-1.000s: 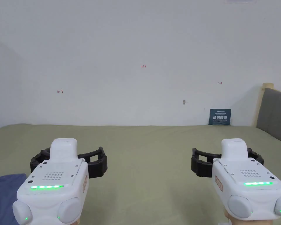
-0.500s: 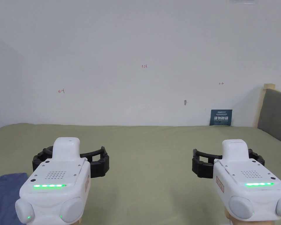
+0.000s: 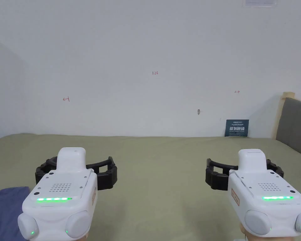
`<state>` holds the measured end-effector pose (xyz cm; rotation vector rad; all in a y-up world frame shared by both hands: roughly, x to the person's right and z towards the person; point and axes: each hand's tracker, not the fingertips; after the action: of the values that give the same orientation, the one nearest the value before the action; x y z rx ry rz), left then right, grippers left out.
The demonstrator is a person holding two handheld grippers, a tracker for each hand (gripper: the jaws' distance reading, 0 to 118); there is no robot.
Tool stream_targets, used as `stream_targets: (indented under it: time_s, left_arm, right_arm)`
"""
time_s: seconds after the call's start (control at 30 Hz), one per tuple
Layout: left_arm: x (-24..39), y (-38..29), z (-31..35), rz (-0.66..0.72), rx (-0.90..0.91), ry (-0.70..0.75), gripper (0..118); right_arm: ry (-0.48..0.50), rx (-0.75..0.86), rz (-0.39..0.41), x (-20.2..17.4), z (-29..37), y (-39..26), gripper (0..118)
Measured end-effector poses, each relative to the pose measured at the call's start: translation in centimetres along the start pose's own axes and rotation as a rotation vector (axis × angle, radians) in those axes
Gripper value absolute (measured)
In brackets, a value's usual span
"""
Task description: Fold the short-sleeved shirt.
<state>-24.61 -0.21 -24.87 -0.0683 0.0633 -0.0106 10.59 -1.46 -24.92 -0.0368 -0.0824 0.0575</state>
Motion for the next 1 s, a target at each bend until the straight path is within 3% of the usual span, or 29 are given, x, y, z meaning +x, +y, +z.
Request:
stream_targets:
  time_s: [0.37, 0.4, 0.43, 0.47, 0.5, 0.53, 0.57, 0.63, 0.73, 1.0]
  left_arm:
    - [0.3, -0.1, -0.1, -0.028, 0.028, -0.034, 118]
    - [0.3, -0.2, 0.1, -0.035, 0.031, -0.044, 118]
    - [0.5, -0.2, 0.2, -0.045, 0.033, -0.056, 118]
    - [0.7, -0.3, 0.3, -0.059, 0.03, -0.065, 117]
    - [0.9, -0.5, 0.4, -0.071, 0.023, -0.072, 107]
    - [1.3, -0.8, 0.4, -0.091, 0.015, -0.09, 73]
    - [1.7, -1.2, 0.5, -0.121, 0.026, -0.09, 0]
    - [2.8, -1.8, 0.9, -0.237, 0.018, 0.062, 0]
    - [2.5, -2.2, 0.7, -0.129, 0.002, -0.066, 0]
    - [-1.9, 0.4, 2.0, -0.088, 0.052, 0.058, 0]
  right_arm:
    - [0.006, -0.021, -0.007, 0.1, 0.2, -0.1, 116]
    - [0.007, -0.029, -0.006, 0.1, 0.2, -0.1, 104]
    - [0.014, -0.032, 0.001, 0.1, 0.4, -0.2, 74]
    - [0.026, -0.031, 0.018, 0.0, 0.5, -0.2, 24]
    - [0.025, -0.037, 0.037, -0.1, 0.5, -0.4, 0]
    - [0.01, -0.072, 0.044, -0.3, 0.5, -0.5, 0]
    - [0.005, -0.053, 0.044, -0.5, 0.8, -0.4, 0]
    - [0.017, -0.067, 0.044, -0.3, 0.9, -0.5, 0]
    - [0.021, -0.068, 0.05, -0.5, 1.3, -0.3, 0]
    - [0.079, -0.045, 0.04, -3.5, 1.3, 1.9, 0]
